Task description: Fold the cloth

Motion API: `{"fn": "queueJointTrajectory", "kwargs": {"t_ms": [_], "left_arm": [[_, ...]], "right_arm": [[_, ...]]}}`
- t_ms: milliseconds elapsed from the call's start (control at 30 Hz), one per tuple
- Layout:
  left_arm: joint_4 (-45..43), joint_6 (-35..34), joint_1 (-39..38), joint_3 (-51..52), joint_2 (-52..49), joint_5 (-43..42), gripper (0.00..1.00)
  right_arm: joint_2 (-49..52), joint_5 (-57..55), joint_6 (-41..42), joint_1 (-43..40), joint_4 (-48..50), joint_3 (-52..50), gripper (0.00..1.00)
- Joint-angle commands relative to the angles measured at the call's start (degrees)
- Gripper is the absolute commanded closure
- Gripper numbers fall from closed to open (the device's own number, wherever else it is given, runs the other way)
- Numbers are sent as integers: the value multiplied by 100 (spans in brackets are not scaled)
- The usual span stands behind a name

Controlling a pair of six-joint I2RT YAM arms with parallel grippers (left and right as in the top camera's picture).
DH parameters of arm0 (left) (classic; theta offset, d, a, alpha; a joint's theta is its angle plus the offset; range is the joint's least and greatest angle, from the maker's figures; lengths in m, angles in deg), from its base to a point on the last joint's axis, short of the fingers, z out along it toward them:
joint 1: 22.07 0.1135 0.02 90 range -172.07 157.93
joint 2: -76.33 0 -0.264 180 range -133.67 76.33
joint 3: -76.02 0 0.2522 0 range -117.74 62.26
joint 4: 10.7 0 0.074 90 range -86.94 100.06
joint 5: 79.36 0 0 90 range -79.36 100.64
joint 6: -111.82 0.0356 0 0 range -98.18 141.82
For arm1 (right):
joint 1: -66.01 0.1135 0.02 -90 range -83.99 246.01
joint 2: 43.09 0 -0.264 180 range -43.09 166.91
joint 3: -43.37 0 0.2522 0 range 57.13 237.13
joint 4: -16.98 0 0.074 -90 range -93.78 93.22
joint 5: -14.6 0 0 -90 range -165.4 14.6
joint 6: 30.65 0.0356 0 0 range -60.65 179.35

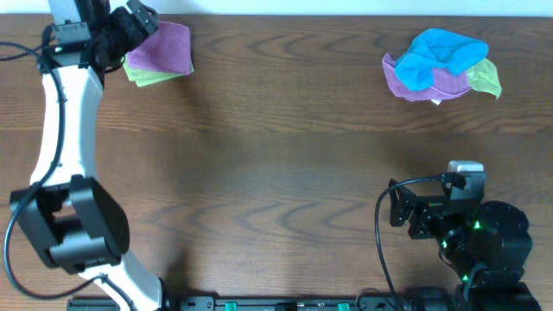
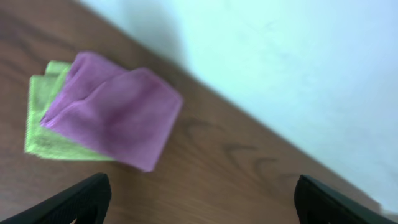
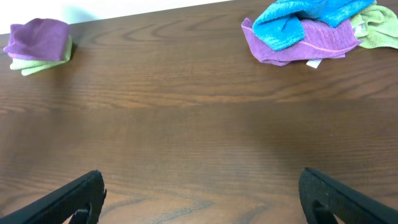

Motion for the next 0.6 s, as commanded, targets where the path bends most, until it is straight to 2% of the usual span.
{"fn": "queueJointTrajectory", "kwargs": {"t_ms": [0, 100, 567], "left_arm": [[20, -68, 59, -151, 339, -297, 5], [223, -37, 122, -151, 560, -452, 5], [1980, 1578, -420, -149, 2107, 55, 5]], "right_arm": [[-20, -37, 83, -37, -9, -22, 1], [-20, -37, 83, -35, -9, -22, 1], [-20, -37, 83, -37, -7, -22, 1]]}}
